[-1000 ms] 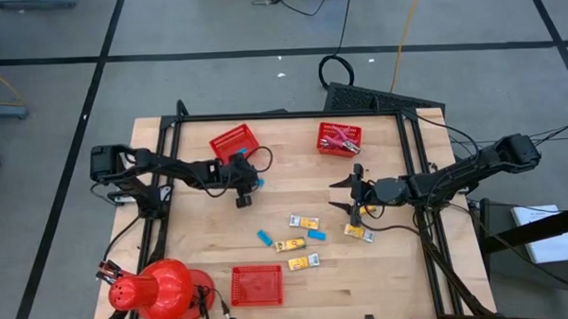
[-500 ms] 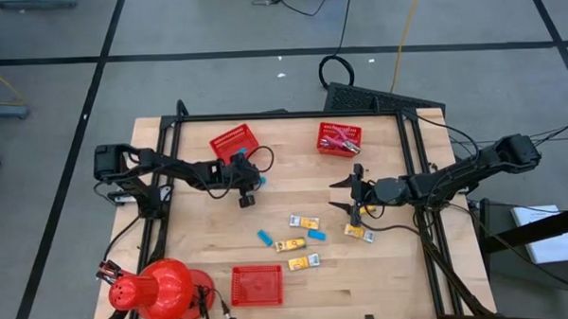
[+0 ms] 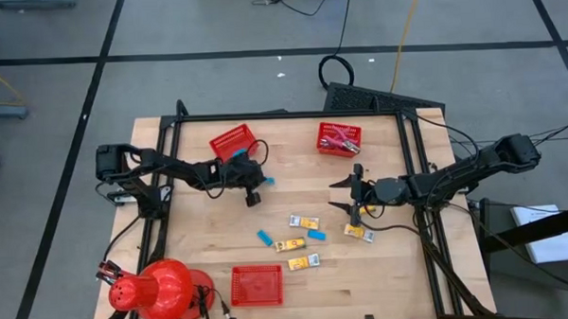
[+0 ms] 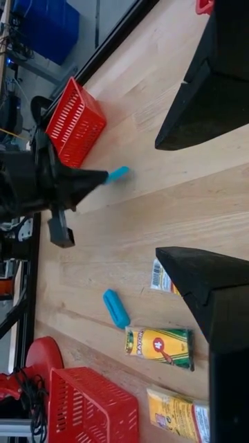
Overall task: Pick & Place School Supplies
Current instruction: Put the blue eraser into the top left red bin
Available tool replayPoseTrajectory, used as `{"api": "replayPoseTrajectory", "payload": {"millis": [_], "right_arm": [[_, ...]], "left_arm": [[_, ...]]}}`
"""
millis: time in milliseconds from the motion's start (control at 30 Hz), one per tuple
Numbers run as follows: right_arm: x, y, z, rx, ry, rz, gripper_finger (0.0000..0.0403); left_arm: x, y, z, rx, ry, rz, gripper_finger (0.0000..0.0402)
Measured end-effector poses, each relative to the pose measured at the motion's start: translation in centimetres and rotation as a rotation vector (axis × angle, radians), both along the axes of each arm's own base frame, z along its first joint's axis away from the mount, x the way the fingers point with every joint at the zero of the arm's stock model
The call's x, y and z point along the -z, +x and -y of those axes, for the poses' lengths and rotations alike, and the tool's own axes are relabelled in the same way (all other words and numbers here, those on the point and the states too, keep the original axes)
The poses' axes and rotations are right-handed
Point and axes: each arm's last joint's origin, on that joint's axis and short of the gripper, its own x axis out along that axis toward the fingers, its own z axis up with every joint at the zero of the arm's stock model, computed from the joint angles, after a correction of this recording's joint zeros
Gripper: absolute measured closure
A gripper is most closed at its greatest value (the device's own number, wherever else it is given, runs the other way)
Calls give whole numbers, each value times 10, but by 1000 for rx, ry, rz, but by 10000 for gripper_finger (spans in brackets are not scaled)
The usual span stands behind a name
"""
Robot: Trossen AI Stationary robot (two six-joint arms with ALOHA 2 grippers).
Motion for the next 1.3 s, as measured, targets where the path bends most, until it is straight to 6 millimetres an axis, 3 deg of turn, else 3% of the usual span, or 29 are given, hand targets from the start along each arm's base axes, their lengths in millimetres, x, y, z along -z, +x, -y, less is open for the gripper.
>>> {"api": "replayPoseTrajectory", "payload": {"millis": [333, 600, 800, 1067, 1300], "right_arm": [[1, 0, 0, 1, 1, -6, 172], [1, 0, 0, -3, -2, -8, 172], [2, -1, 0, -3, -7, -25, 172], [3, -1, 0, -6, -15, -32, 172], [3, -1, 0, -9, -23, -36, 172]], "left_arm": [[2, -11, -17, -76, 18, 97, 400], [9, -17, -13, 113, -120, 82, 395], [2, -6, -4, 159, -34, 59, 334], [-14, 14, 0, 108, 45, -150, 233], [-22, 19, 0, 122, 59, -218, 215]]}}
